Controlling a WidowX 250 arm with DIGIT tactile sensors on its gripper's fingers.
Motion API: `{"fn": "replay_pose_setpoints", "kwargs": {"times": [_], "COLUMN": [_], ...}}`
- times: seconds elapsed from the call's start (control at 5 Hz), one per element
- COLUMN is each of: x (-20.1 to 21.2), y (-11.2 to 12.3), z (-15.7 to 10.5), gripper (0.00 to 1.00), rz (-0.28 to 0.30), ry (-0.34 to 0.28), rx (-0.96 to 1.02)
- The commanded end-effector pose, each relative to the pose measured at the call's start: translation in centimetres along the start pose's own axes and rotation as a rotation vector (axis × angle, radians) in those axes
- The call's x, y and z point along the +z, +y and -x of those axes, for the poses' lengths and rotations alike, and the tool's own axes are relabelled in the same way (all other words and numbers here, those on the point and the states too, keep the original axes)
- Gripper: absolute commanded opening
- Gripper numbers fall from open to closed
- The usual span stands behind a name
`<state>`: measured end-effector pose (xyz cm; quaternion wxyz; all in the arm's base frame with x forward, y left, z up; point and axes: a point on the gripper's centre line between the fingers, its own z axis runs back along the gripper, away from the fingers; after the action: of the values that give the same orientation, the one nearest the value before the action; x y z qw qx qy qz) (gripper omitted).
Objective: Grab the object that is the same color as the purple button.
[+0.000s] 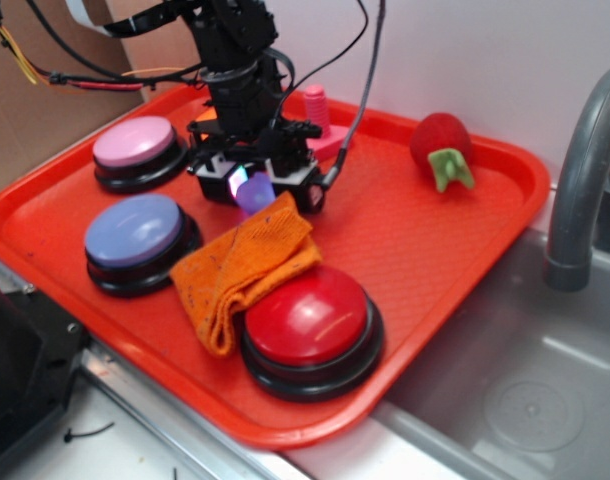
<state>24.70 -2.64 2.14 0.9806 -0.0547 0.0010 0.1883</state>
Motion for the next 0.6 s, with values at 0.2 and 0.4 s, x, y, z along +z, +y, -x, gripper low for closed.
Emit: {"fn": "replay_pose_setpoints", "kwargs": {"times": [0.2,0.4], "x": [7.8,12.8], "y": [-0.4,-0.9], "z": [-0.1,0.3], "gripper": [0.0,0.0], "rz": [-0.021,0.0], "ry": [-0.101,-0.142], "rx": [0.053,0.08]}}
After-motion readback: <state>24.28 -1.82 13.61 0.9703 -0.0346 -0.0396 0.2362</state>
